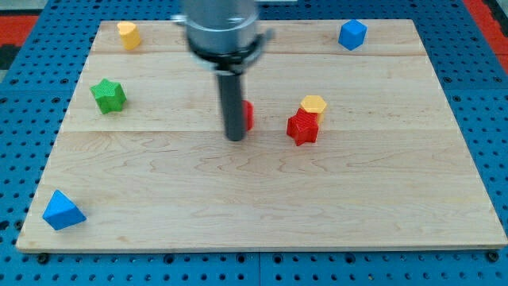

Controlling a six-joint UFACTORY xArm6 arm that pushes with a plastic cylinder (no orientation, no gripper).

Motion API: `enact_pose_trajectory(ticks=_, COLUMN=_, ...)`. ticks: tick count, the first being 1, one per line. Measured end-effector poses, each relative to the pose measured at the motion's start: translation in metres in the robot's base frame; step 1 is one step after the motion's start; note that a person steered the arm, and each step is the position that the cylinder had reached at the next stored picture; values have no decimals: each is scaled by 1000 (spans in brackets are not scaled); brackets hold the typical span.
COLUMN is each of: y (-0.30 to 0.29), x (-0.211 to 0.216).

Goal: Move your arm towards the top right of the yellow heart

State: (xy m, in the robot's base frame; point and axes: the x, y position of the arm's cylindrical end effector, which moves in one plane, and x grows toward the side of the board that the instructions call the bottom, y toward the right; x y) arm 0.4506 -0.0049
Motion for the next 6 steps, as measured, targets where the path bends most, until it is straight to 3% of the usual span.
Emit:
enact_pose_trajectory(ticks=1, y=-50, x=-1)
enact_pose_trajectory(ticks=2, y=-51, x=-28)
enact_pose_trajectory(ticks=3, y=4, x=-53)
enact_pose_trajectory(ticks=4, y=9, x=-55)
enact_pose_trajectory(ticks=6, y=-45, x=-162)
